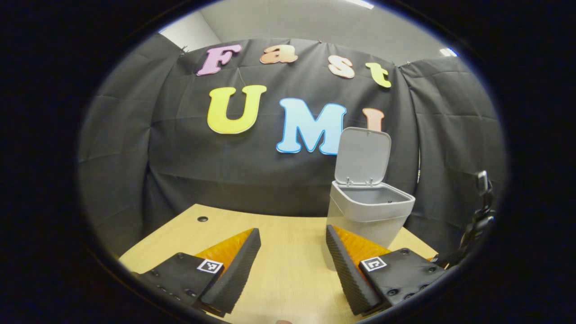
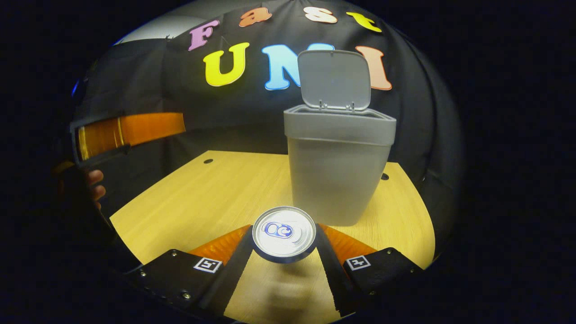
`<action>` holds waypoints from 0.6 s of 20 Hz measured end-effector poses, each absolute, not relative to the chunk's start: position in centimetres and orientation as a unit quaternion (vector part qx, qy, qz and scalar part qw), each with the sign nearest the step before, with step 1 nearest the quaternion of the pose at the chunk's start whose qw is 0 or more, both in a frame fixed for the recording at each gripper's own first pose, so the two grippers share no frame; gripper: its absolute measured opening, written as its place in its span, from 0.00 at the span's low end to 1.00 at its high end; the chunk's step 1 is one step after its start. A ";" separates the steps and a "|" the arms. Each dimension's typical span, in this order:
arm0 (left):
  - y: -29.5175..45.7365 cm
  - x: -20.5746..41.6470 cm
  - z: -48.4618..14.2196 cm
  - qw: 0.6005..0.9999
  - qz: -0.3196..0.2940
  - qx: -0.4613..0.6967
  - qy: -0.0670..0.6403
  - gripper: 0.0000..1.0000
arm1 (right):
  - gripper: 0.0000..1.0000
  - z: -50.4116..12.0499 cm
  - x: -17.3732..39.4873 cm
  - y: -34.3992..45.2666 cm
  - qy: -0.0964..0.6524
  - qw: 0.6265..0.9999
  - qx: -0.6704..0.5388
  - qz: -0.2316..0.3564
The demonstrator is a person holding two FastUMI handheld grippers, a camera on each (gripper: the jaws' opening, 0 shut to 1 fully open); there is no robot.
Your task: Press the lid of the desktop garbage bin to open it, pick up the crumpled paper on the desktop and throw it into the bin, then pick up the pop can on the desktop and drop it into the bin, and finally close the garbage bin lid.
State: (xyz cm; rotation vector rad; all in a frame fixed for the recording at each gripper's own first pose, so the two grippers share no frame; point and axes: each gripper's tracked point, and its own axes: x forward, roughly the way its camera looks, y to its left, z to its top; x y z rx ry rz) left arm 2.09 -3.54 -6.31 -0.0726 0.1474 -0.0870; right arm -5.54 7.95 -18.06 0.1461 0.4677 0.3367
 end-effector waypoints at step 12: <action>-3.4 1.3 -5.2 0.997 -0.040 -0.033 0.058 0.89 | 0.84 -6.7 0.3 6.0 0.078 0.980 0.115 0.142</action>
